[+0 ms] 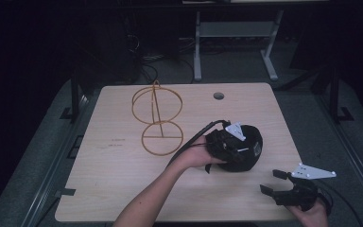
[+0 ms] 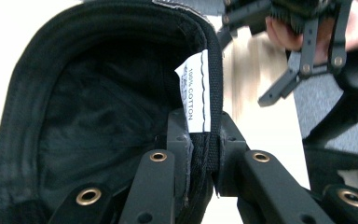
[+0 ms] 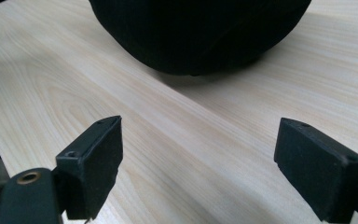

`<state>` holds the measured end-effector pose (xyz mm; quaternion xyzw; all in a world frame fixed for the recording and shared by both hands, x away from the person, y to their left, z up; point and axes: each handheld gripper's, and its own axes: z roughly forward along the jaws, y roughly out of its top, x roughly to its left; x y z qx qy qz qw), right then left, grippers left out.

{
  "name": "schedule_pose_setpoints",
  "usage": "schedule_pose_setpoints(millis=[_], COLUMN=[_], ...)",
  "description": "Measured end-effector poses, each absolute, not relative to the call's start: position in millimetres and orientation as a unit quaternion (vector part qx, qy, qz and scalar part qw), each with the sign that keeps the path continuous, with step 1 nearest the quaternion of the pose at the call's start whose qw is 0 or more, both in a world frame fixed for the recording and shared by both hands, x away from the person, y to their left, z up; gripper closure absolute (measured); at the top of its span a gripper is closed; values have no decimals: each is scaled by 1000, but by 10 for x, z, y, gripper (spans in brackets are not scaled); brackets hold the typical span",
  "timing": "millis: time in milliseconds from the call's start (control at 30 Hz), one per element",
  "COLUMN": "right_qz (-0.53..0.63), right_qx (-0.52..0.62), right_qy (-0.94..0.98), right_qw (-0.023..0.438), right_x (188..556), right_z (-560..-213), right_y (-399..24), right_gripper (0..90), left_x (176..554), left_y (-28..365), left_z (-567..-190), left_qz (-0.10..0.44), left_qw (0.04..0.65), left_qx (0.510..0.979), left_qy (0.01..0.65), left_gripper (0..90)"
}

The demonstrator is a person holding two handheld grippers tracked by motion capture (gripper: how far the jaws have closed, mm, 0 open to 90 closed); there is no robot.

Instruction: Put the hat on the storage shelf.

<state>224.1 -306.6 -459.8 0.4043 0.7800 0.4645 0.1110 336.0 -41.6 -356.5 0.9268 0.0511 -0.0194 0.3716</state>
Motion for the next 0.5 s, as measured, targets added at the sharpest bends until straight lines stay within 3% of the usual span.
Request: schedule_pose_setpoints(millis=[500], right_qz=[499], right_qx=[383], right_qy=[767], right_qw=[124], right_x=[2281], right_z=[-4334], right_y=[-2912], right_gripper=[176], left_x=[3547], left_y=[-99], left_z=[-3179], left_qz=[-54], left_qw=[465], left_qx=[877], left_qy=[105], left_gripper=[800])
